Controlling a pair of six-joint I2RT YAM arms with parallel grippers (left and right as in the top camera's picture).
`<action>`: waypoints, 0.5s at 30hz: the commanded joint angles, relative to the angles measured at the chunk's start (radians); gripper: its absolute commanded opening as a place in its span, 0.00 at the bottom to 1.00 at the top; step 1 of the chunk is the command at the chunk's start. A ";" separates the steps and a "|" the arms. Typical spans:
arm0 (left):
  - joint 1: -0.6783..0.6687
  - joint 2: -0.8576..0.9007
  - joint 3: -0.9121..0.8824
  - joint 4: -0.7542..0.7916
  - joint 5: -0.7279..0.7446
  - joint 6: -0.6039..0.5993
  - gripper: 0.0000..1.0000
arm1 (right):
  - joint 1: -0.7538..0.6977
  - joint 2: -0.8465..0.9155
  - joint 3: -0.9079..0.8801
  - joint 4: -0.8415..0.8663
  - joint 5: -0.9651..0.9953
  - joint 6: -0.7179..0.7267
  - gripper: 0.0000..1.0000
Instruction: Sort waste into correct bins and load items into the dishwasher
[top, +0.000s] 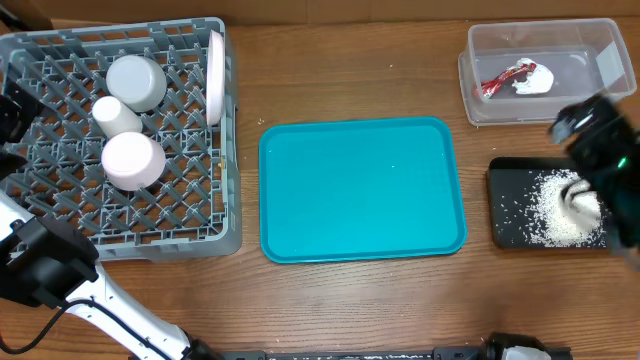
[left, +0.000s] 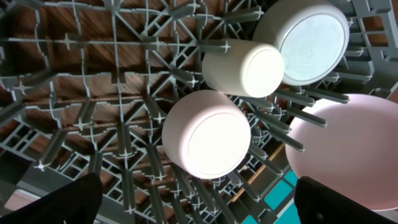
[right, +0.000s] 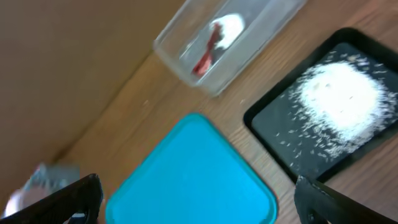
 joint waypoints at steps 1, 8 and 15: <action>-0.007 -0.018 0.000 -0.002 -0.007 -0.009 1.00 | 0.072 -0.126 -0.120 0.030 -0.009 -0.018 1.00; -0.007 -0.018 0.000 -0.002 -0.007 -0.009 1.00 | 0.162 -0.375 -0.507 0.188 -0.032 -0.019 1.00; -0.007 -0.018 0.000 -0.002 -0.007 -0.009 1.00 | 0.185 -0.541 -0.757 0.379 -0.188 -0.103 1.00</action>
